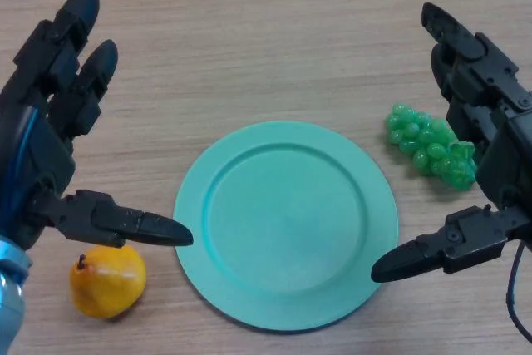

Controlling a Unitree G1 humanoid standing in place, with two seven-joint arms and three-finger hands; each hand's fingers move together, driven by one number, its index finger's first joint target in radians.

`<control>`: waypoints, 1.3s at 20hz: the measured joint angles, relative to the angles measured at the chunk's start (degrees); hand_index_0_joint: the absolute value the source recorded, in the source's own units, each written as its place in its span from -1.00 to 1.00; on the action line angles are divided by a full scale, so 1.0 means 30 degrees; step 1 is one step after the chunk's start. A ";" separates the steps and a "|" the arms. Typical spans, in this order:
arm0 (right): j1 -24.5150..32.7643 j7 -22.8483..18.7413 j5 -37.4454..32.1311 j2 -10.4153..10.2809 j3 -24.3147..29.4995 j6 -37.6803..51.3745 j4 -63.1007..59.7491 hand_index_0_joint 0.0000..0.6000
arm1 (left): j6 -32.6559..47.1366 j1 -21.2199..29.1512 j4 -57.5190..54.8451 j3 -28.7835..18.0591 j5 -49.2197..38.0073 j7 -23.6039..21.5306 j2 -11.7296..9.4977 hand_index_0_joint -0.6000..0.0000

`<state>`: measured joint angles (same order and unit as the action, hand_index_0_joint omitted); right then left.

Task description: Pick up the yellow pear and place it on the plate

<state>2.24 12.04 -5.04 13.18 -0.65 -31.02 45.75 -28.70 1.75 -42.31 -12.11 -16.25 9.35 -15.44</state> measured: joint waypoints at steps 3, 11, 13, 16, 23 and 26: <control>0.0280 -0.0024 -0.0004 0.0002 -0.0002 -0.0004 -0.0006 -1.00 | 0.1018 -0.0423 -0.0542 -0.0060 0.0119 0.0028 0.0005 1.00; 0.0357 0.0011 -0.0011 0.0000 -0.0057 -0.0048 -0.0060 -1.00 | 0.7151 -0.3270 0.1636 -0.4082 0.2875 0.3949 0.0899 1.00; 0.0341 0.0047 -0.0016 0.0002 -0.0044 -0.0048 -0.0119 -1.00 | 0.8947 -0.3878 0.3136 -0.5047 0.2724 0.4738 0.1143 1.00; 0.0257 0.0073 -0.0041 0.0002 -0.0026 -0.0125 -0.0144 -1.00 | 1.1270 -0.4324 0.5874 -0.5780 0.2712 0.5197 0.1526 1.00; 0.0176 0.0170 -0.0365 0.0002 -0.0073 -0.0437 -0.0662 -1.00 | 1.5390 -0.4161 1.2535 -0.4601 0.4381 0.5177 0.1081 1.00; 0.0164 0.0169 -0.0351 0.0000 -0.0092 -0.0466 -0.0612 -1.00 | 1.6151 -0.3634 1.5006 -0.3611 0.4720 0.4241 0.0597 1.00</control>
<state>2.73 12.55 -6.09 13.18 -0.92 -32.41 43.91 19.76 -9.15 2.71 -22.94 -2.09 22.07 -13.65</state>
